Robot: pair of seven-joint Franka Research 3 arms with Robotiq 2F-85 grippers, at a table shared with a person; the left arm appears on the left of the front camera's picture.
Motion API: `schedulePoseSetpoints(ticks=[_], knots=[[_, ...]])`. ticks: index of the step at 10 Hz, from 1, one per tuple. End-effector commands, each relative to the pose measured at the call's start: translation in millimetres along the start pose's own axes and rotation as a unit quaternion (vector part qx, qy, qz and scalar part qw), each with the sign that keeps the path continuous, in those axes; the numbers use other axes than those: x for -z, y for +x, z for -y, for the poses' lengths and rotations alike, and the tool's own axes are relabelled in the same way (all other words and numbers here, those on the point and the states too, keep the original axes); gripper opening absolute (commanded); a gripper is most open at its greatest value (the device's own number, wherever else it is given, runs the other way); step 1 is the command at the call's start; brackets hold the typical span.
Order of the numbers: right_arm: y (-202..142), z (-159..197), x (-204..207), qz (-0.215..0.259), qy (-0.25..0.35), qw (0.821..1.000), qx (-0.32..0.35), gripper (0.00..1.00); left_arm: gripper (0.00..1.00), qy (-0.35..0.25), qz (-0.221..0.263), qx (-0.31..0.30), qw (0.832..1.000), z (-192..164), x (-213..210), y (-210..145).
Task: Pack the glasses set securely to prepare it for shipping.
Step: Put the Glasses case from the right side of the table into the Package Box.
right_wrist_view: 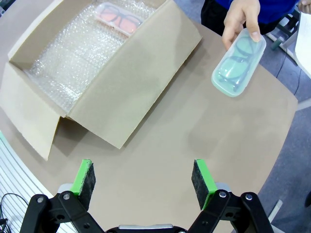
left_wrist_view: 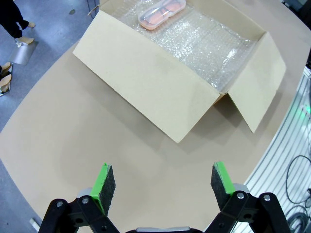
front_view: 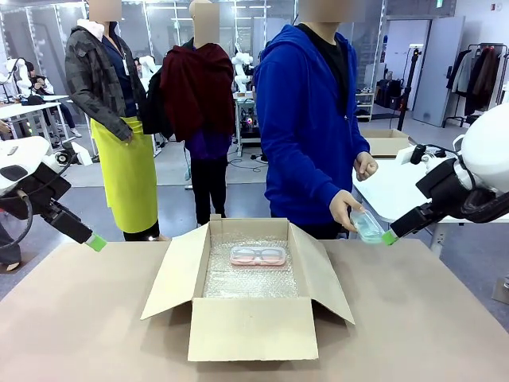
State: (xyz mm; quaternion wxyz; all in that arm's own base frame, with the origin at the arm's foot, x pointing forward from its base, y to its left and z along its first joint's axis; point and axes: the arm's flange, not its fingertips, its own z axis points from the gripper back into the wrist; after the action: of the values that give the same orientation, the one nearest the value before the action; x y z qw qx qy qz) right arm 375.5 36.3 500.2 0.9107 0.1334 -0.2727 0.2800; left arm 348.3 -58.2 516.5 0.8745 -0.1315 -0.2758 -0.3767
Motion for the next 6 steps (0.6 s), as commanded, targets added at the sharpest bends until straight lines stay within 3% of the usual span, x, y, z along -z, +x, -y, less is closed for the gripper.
schedulePoseSetpoints(ticks=[1, 6], knots=[[0.4, -2.2, 0.2, 0.002, -0.005, 1.0, 0.005, 1.0, 1.0, -0.005, 0.006, 0.002, 1.0, -1.2, -0.9, -0.3], [0.4, -2.2, 0.2, 0.002, -0.005, 1.0, 0.005, 1.0, 1.0, -0.005, 0.006, 0.002, 1.0, -1.2, -0.9, -0.3]])
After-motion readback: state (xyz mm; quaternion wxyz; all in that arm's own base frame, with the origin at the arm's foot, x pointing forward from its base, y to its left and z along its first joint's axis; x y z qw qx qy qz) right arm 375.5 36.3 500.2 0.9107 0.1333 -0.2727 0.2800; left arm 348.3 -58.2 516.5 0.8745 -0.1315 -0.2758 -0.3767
